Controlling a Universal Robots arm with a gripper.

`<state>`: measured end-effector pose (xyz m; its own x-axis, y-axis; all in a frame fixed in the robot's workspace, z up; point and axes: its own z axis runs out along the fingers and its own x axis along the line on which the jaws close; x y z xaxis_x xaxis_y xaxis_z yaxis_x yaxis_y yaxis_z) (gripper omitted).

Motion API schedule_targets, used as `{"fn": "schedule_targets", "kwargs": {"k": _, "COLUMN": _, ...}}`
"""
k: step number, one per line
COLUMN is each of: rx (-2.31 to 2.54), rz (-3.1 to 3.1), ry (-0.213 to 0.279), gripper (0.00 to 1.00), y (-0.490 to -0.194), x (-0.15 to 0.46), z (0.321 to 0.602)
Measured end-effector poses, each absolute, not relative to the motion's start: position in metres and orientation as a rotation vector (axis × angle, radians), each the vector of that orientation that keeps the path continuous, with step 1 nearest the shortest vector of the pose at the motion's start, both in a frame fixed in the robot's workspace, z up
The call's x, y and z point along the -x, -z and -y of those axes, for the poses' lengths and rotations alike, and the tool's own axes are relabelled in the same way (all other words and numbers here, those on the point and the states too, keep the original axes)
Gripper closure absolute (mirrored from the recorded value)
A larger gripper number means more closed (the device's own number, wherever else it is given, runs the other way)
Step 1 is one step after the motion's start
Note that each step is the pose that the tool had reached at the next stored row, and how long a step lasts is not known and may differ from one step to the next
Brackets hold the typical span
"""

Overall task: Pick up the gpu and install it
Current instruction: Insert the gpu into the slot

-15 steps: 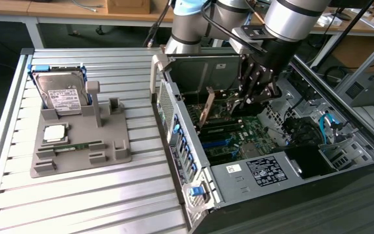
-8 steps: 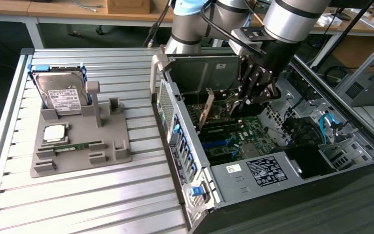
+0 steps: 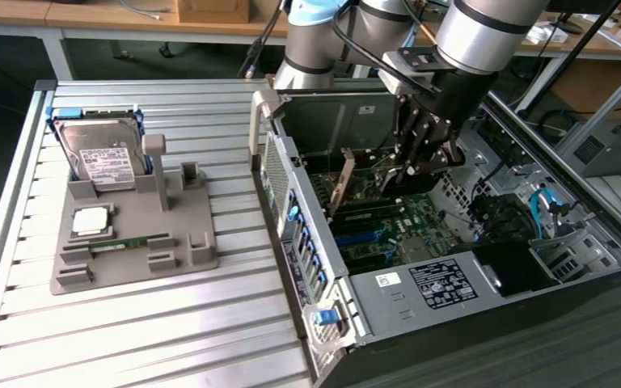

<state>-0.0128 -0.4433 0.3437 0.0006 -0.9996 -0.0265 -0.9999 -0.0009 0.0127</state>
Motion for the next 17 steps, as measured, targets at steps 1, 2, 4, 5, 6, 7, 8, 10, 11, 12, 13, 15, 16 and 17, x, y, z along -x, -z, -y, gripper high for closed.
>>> {"fn": "schedule_targets", "kwargs": {"k": 1, "rx": 2.215, "rz": -2.213, "ry": -0.043, "gripper": 0.73, "y": -0.3435, "x": 0.0129, "z": 0.4434}}
{"fn": "schedule_targets", "kwargs": {"k": 2, "rx": 2.215, "rz": -2.213, "ry": -0.043, "gripper": 0.73, "y": -0.3432, "x": 0.0129, "z": 0.4434}}
{"fn": "schedule_targets", "kwargs": {"k": 4, "rx": 2.215, "rz": -2.213, "ry": -0.043, "gripper": 0.73, "y": -0.3425, "x": 0.0132, "z": 0.4436}}
{"fn": "schedule_targets", "kwargs": {"k": 5, "rx": 2.216, "rz": -2.213, "ry": -0.043, "gripper": 0.73, "y": -0.3421, "x": 0.0133, "z": 0.4436}}
{"fn": "schedule_targets", "kwargs": {"k": 6, "rx": 2.216, "rz": -2.213, "ry": -0.043, "gripper": 0.73, "y": -0.3418, "x": 0.0133, "z": 0.4436}}
{"fn": "schedule_targets", "kwargs": {"k": 7, "rx": 2.216, "rz": -2.213, "ry": -0.043, "gripper": 0.73, "y": -0.3414, "x": 0.0135, "z": 0.4437}}
{"fn": "schedule_targets", "kwargs": {"k": 8, "rx": 2.216, "rz": -2.213, "ry": -0.043, "gripper": 0.73, "y": -0.3411, "x": 0.0135, "z": 0.4437}}
{"fn": "schedule_targets", "kwargs": {"k": 10, "rx": 2.216, "rz": -2.212, "ry": -0.043, "gripper": 0.73, "y": -0.3405, "x": 0.0136, "z": 0.4437}}
{"fn": "schedule_targets", "kwargs": {"k": 11, "rx": 2.217, "rz": -2.212, "ry": -0.043, "gripper": 0.73, "y": -0.3401, "x": 0.0137, "z": 0.4437}}
{"fn": "schedule_targets", "kwargs": {"k": 12, "rx": 2.217, "rz": -2.212, "ry": -0.043, "gripper": 0.73, "y": -0.3398, "x": 0.0141, "z": 0.4438}}
{"fn": "schedule_targets", "kwargs": {"k": 13, "rx": 2.217, "rz": -2.212, "ry": -0.043, "gripper": 0.73, "y": -0.3395, "x": 0.0142, "z": 0.4438}}
{"fn": "schedule_targets", "kwargs": {"k": 15, "rx": 2.217, "rz": -2.212, "ry": -0.043, "gripper": 0.73, "y": -0.3389, "x": 0.0144, "z": 0.4438}}
{"fn": "schedule_targets", "kwargs": {"k": 16, "rx": 2.217, "rz": -2.211, "ry": -0.043, "gripper": 0.73, "y": -0.3386, "x": 0.0145, "z": 0.4438}}
{"fn": "schedule_targets", "kwargs": {"k": 17, "rx": 2.217, "rz": -2.211, "ry": -0.043, "gripper": 0.73, "y": -0.3382, "x": 0.0146, "z": 0.4438}}
